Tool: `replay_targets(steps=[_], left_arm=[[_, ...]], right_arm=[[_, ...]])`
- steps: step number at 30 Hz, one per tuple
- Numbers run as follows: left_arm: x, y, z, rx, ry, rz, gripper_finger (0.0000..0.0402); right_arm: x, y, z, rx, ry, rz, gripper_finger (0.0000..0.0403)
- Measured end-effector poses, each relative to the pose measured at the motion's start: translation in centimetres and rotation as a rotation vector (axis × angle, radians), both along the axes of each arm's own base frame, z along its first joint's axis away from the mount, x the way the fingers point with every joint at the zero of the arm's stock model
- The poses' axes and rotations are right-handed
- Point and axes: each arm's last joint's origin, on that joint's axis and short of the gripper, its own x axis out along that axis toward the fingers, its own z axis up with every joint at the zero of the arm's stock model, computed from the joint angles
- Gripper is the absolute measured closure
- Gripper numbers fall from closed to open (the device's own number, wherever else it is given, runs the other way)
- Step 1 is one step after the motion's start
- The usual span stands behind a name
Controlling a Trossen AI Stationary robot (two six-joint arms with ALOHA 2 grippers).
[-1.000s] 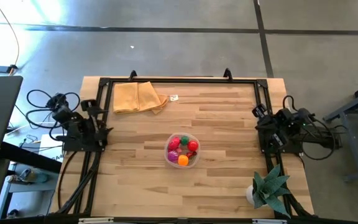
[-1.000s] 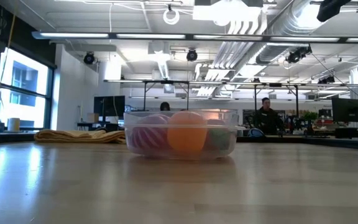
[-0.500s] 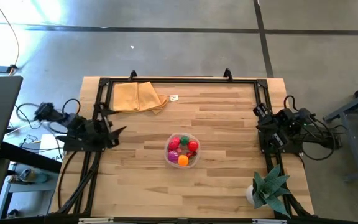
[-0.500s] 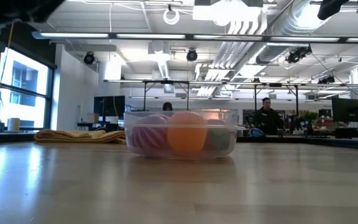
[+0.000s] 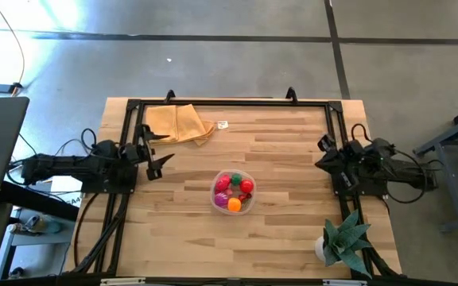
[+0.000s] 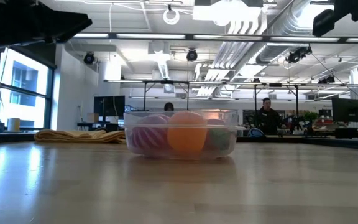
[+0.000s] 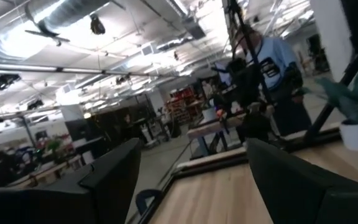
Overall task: Pick and placing Produce into tupperware
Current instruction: Return to Home Position
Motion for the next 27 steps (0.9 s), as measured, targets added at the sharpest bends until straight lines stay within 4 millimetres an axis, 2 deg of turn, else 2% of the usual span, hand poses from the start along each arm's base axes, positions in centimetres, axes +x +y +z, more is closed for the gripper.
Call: replay_targets(steps=[7, 11, 17, 22, 27], left_arm=[[0.1, 0.3, -0.1, 0.026, 0.024, 0.041, 0.0117], [0.2, 0.4, -0.7, 0.007, 0.083, 0.052, 0.0117], [0.3, 0.5, -1.6, -0.044, 0.168, 0.08, 0.0117], [0.3, 0.5, -1.5, -0.037, 0.163, 0.095, 0.0117], [0.3, 0.7, -2.4, -0.037, 0.255, 0.149, 0.0117]], right_arm=[[0.5, -0.3, -1.1, -0.002, 0.114, -0.089, 0.0403], [0.7, -0.3, -1.8, 0.017, 0.165, -0.085, 0.0403], [1.6, -0.5, -4.5, 0.051, 0.135, -0.105, 0.0403], [1.6, -0.5, -4.5, 0.028, 0.121, -0.112, 0.0403], [1.7, -0.4, -5.0, -0.002, 0.177, -0.1, 0.0403]])
